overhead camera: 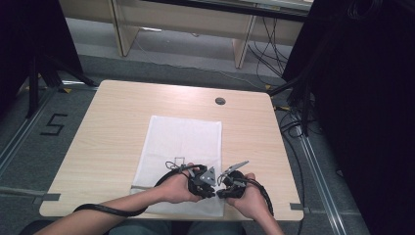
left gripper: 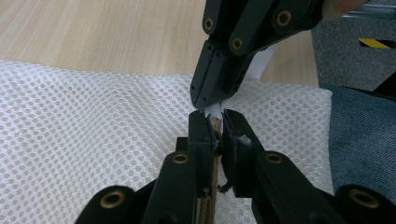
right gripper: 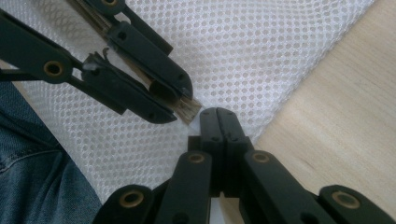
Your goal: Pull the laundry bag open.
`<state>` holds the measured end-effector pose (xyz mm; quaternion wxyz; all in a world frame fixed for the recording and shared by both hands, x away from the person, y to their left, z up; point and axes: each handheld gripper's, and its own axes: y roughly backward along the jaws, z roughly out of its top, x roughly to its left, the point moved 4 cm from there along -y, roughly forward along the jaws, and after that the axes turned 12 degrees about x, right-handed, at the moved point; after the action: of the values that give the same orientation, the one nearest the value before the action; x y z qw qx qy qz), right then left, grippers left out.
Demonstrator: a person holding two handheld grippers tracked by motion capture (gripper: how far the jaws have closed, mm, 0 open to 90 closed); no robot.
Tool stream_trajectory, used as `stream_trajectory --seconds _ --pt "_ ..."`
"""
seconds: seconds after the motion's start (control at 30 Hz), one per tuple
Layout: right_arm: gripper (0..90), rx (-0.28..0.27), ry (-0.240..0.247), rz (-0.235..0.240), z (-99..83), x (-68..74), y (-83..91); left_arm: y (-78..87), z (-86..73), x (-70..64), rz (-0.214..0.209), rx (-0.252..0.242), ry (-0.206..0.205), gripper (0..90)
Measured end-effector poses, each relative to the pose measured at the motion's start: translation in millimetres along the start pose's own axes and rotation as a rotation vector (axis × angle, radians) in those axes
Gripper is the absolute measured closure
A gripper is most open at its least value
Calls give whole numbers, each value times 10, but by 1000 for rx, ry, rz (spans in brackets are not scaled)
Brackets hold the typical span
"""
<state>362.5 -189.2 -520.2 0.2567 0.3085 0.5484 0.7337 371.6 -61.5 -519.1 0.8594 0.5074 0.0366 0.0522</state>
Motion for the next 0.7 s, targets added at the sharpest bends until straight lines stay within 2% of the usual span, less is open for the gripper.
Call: stream_trajectory --seconds 0.07,0.2,0.27,0.3,0.37,0.4,0.43,0.7 --pt "900 -2 15 -6 12 -4 -5 2 3 1 5 -1 -9 820" --pt "900 4 -6 0 7 -7 -5 41 -14 1 15 4 -18 820" --pt "900 1 3 -1 8 -7 -3 73 -38 9 19 3 -22 820" --pt "900 1 3 -1 8 -7 -3 76 -51 -2 7 2 -8 820" --pt "900 8 9 -1 12 -3 -4 80 -57 3 13 -5 -14 820" --pt "900 17 -14 -8 6 15 3 78 -54 5 14 -6 -16 819" --pt "900 17 -14 -8 6 15 3 76 -48 1 11 -9 -15 819" --pt "900 3 4 -11 4 11 -1 96 -56 9 11 -6 -19 819"
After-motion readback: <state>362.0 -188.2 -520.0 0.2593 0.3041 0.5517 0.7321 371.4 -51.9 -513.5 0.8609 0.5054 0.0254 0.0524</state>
